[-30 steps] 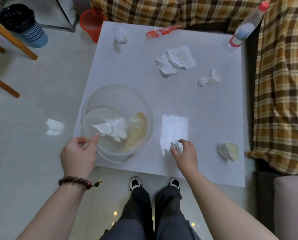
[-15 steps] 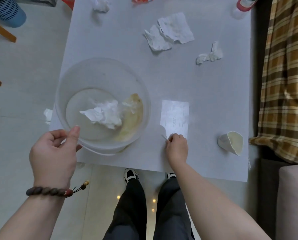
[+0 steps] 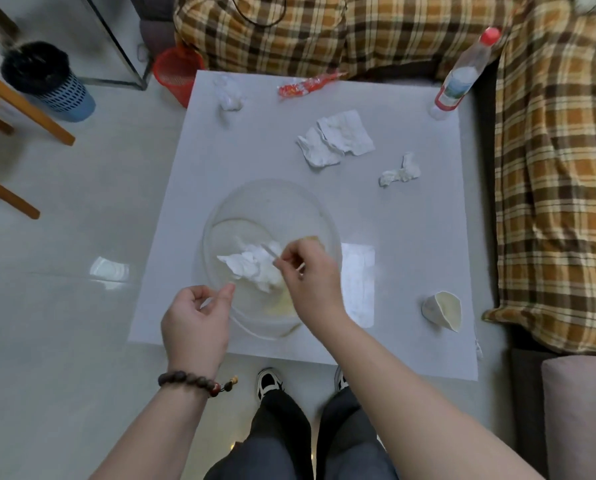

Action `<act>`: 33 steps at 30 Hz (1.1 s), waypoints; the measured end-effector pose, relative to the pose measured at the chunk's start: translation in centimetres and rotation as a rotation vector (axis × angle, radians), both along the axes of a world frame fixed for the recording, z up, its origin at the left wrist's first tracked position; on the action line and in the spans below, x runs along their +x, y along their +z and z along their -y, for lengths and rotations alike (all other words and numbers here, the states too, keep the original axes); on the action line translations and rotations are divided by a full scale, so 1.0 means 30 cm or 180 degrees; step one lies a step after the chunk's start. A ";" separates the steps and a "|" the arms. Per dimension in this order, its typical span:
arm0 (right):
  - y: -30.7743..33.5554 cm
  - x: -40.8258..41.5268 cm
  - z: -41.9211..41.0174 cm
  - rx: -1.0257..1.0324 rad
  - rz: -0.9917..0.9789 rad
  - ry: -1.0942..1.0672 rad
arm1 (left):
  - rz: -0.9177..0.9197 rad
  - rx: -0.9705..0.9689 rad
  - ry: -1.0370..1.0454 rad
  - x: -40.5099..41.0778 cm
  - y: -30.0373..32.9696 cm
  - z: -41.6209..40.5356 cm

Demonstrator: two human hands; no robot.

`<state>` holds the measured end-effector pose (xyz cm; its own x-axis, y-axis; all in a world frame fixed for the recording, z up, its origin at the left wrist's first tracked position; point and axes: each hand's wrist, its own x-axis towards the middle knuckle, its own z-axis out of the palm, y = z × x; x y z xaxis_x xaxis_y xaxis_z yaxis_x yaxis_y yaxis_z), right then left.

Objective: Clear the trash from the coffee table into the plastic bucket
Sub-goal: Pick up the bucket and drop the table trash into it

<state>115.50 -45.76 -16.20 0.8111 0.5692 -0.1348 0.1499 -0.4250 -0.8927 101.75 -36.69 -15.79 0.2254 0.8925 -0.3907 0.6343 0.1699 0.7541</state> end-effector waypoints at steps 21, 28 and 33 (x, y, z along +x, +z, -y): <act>-0.294 0.356 0.928 -0.1896 -0.0109 -0.0446 | -0.0103 0.0181 0.0066 0.177 0.063 0.334; -0.429 0.484 0.987 -0.2081 -0.0271 0.0546 | 0.0103 -0.0012 0.0911 0.207 0.049 0.626; -0.500 0.525 0.968 -0.2330 -0.0292 0.1057 | 0.0126 -0.0137 0.1284 0.199 0.002 0.730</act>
